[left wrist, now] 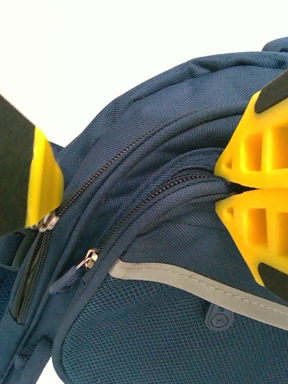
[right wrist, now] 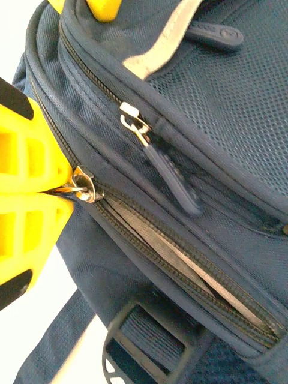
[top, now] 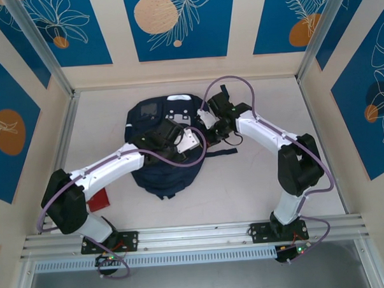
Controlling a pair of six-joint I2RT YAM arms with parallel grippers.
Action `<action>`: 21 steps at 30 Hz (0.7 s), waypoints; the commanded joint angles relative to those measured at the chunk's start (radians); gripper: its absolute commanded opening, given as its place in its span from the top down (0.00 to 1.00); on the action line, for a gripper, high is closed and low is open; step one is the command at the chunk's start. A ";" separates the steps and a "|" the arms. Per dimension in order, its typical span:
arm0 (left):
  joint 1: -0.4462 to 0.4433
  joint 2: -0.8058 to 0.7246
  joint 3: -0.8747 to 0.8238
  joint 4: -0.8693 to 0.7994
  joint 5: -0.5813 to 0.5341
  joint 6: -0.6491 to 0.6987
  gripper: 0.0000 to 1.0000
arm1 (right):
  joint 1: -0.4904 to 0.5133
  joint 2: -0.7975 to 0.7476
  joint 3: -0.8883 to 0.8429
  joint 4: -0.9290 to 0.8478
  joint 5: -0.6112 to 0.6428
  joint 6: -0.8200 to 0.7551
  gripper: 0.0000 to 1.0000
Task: Pack the student bag
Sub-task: Zip the student bag at the center of the table.
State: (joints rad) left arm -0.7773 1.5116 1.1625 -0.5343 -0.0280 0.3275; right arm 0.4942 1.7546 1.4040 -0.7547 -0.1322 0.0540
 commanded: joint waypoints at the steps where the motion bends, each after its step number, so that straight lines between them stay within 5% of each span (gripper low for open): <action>1: 0.003 -0.025 -0.034 -0.107 0.023 -0.002 1.00 | -0.054 0.041 0.080 -0.028 0.109 -0.042 1.00; 15: 0.003 -0.054 -0.046 -0.095 0.053 0.010 1.00 | -0.108 0.229 0.328 -0.101 0.128 0.040 0.99; 21: 0.003 -0.063 -0.052 -0.074 0.043 -0.001 1.00 | -0.108 0.242 0.383 -0.112 0.095 0.066 0.82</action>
State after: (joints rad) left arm -0.7765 1.4868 1.1374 -0.5114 -0.0158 0.3283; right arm 0.4309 2.0010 1.7279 -0.9142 -0.1101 0.0856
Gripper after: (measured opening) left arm 0.039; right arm 0.141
